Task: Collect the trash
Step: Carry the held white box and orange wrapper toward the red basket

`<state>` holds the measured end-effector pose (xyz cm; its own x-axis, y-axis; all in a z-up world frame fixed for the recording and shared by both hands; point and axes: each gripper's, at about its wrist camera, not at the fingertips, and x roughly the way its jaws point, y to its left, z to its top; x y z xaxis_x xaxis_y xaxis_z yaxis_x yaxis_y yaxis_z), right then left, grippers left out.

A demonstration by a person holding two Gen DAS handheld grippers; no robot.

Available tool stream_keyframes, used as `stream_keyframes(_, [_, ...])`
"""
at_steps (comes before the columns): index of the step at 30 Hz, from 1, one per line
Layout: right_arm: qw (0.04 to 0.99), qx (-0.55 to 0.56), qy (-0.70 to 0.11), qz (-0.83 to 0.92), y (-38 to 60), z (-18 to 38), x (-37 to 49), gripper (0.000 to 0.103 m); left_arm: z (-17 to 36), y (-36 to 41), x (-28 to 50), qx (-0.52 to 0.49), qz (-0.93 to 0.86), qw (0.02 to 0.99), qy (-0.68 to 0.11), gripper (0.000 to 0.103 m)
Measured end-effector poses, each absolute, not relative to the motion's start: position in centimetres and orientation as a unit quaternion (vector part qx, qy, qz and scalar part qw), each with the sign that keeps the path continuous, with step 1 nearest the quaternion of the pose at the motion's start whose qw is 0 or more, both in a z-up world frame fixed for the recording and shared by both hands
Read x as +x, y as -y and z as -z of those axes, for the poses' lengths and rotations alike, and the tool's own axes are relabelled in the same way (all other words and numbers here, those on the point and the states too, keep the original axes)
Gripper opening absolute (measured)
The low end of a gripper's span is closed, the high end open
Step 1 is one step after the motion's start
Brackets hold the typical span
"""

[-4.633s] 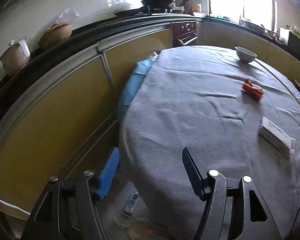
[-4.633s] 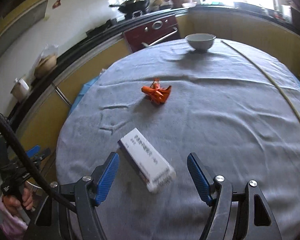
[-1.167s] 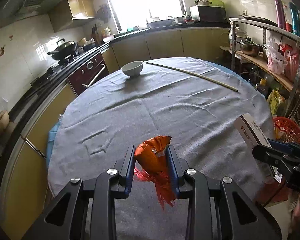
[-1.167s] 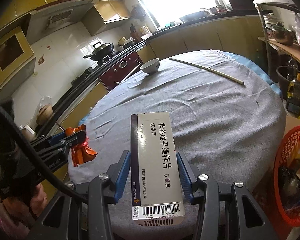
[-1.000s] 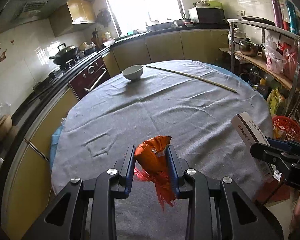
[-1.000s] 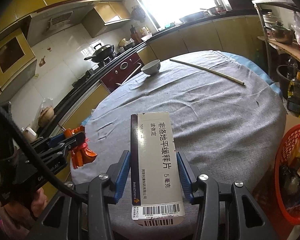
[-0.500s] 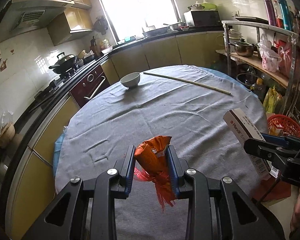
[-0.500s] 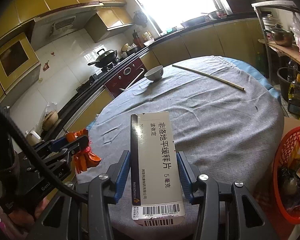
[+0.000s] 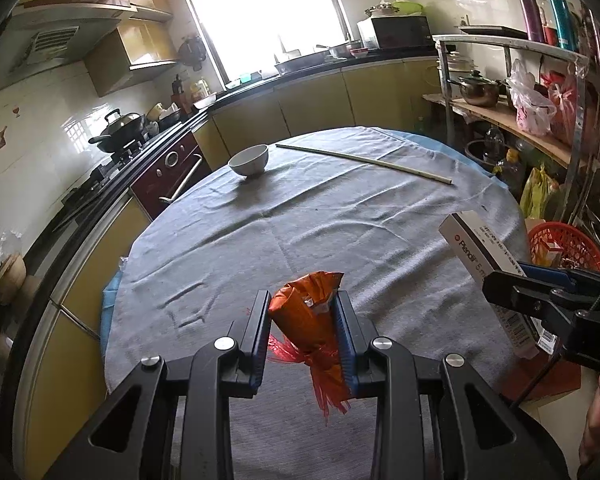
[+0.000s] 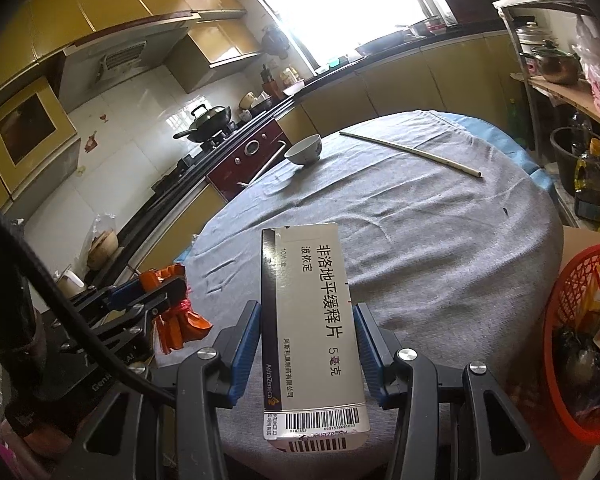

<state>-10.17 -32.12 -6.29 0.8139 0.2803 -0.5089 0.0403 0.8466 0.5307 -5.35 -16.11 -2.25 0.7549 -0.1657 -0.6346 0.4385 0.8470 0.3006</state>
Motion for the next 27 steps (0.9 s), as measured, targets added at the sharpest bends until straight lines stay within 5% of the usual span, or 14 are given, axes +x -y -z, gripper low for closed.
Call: stream_keyframes(27, [0.907, 0.298, -0.294, -0.046, 35.2, 7.0, -11.8, 0.049, 3.2, 19.8, -5.7, 0.237, 0.184, 0.9, -0.316, 0.033])
